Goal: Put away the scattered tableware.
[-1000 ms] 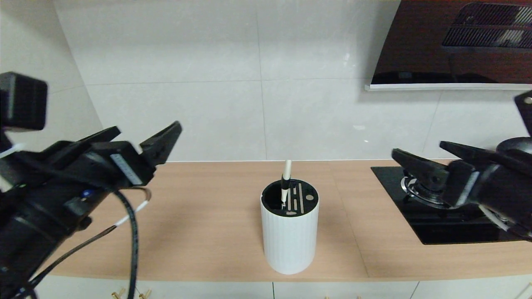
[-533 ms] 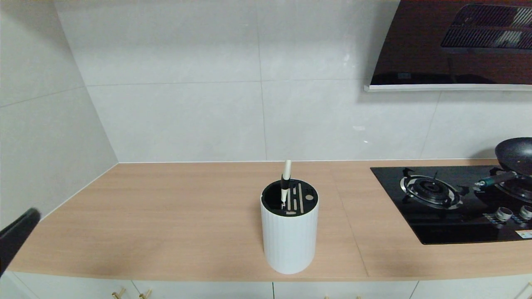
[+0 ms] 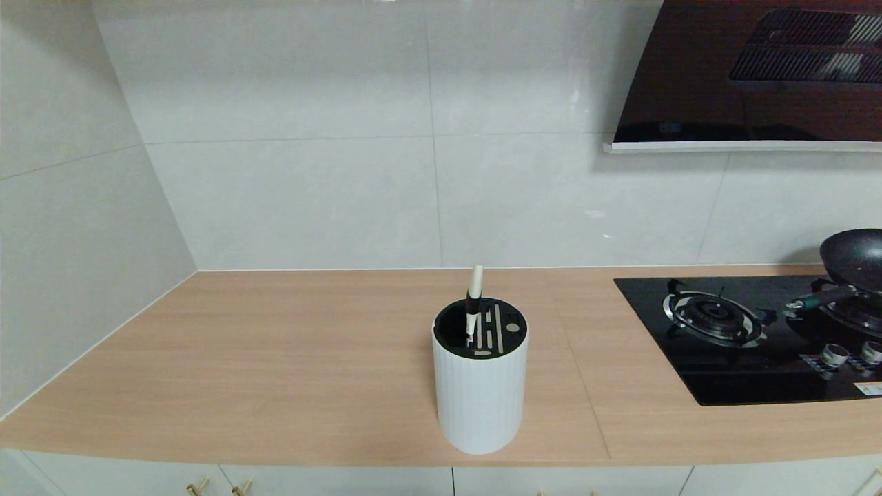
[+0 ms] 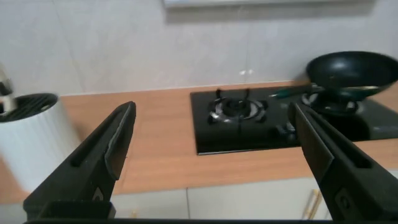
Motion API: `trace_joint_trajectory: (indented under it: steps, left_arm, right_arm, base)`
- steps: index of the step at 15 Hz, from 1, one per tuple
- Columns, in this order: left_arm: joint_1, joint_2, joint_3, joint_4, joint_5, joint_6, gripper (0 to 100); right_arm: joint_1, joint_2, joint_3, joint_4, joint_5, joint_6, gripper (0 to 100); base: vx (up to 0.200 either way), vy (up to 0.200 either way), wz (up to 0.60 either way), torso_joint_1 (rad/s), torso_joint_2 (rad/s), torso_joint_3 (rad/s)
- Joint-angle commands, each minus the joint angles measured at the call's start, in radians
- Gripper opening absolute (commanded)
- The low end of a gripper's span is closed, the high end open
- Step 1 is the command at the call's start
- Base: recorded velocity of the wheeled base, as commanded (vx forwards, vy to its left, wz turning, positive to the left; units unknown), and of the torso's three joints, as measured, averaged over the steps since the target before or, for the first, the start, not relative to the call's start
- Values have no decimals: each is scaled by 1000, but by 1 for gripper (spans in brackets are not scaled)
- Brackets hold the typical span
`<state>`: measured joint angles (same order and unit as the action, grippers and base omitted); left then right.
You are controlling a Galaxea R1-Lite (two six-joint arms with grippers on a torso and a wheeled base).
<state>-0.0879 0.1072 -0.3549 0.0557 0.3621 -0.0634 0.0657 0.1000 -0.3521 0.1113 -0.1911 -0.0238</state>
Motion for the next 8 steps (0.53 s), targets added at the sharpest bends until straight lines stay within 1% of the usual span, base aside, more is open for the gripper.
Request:
trace_joint_trajectory:
  steps: [1, 2, 3, 4, 5, 6, 7, 8]
  left_arm:
    - [79, -107, 27, 26, -42, 17, 100]
    - [83, -107, 42, 30, -48, 25, 100]
    - [85, -107, 79, 26, -26, 25, 100]
    - [83, -107, 168, 13, -6, 20, 100]
    - [83, -107, 221, -4, -8, 20, 100]
    - [83, -107, 300, -48, -25, 25, 100]
    - [83, -107, 355, -102, -63, 25, 100]
    - [83, -107, 355, -97, -109, 19, 100]
  right_arm:
    - [-69, -100, 71, -7, 93, -24, 100]
    - [-69, -100, 85, -13, 90, -24, 100]
    - [-69, -100, 107, -36, 76, -21, 100]
    - [-69, -100, 185, -87, 76, -27, 100]
    - [-69, -100, 237, -130, 76, -27, 100]
    - [-69, -100, 308, -205, 76, -25, 100]
    - [-69, -100, 352, -252, 79, -25, 100]
    - [-69, -100, 352, -225, 84, -22, 100]
  base:
    - [0, 0, 0, 0, 0, 0]
    - [0, 0, 0, 0, 0, 0]
    - [0, 0, 0, 0, 0, 0]
    - [0, 0, 0, 0, 0, 0]
    - [0, 0, 0, 0, 0, 0]
    - [0, 0, 0, 0, 0, 0]
    - [0, 0, 0, 0, 0, 0]
    - [0, 0, 0, 0, 0, 0]
